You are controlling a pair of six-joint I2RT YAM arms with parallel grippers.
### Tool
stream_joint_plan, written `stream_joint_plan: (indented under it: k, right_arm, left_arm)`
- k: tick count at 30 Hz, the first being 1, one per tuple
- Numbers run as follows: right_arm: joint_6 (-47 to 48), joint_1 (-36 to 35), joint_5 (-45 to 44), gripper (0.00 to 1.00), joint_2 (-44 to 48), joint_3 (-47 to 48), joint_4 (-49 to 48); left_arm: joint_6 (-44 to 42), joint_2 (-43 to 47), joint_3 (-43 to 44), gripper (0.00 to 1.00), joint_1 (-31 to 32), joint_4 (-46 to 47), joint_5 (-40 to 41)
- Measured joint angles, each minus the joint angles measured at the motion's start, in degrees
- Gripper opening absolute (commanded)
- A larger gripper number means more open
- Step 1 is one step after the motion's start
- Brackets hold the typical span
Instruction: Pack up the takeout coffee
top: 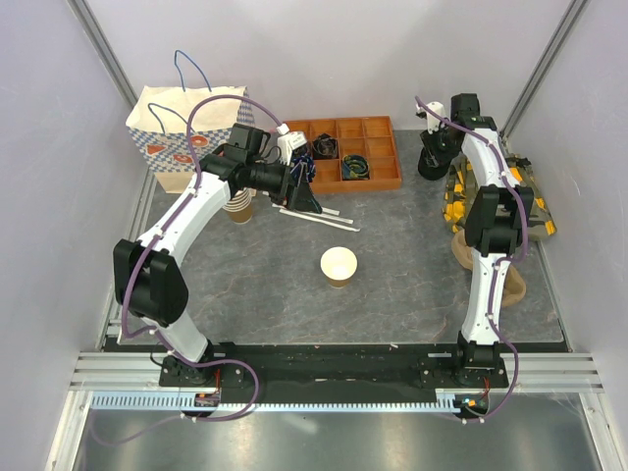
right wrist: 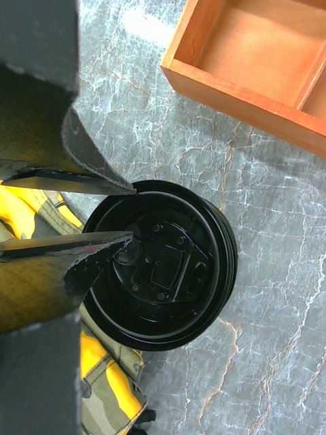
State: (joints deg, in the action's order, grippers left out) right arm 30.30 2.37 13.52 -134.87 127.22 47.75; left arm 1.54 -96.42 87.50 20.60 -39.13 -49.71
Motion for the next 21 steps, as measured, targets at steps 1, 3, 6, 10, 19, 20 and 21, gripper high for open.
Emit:
stream_joint_plan:
  k: [1,3,6,10,19,20,21]
  right_arm:
    - [0.00,0.00,0.11,0.35,0.00,0.00,0.00]
    - [-0.02,0.00,0.31,0.36,0.00,0.02,0.02]
    - [-0.02,0.00,0.72,0.38,0.00,0.22,0.20]
    - [-0.07,0.04,1.29,0.44,0.00,0.55,0.42]
    - [-0.07,0.22,2.03,0.44,0.00,1.14,0.87]
    - [-0.07,0.22,2.08,0.44,0.00,1.16,0.90]
    - [-0.07,0.22,2.08,0.44,-0.07,1.20,0.90]
  left_arm:
    - [0.02,-0.07,0.00,0.84,0.00,0.00,0.00]
    - [0.09,-0.11,0.00,0.84,0.00,0.02,0.00]
    - [0.11,-0.20,0.00,0.84,0.00,0.02,0.00]
    - [0.13,-0.24,0.00,0.84,-0.02,0.00,0.00]
    - [0.13,-0.24,0.00,0.84,0.00,0.02,0.00]
    - [0.13,-0.24,0.00,0.84,0.00,0.00,0.00]
    - [0.13,-0.24,0.00,0.84,0.00,0.00,0.00]
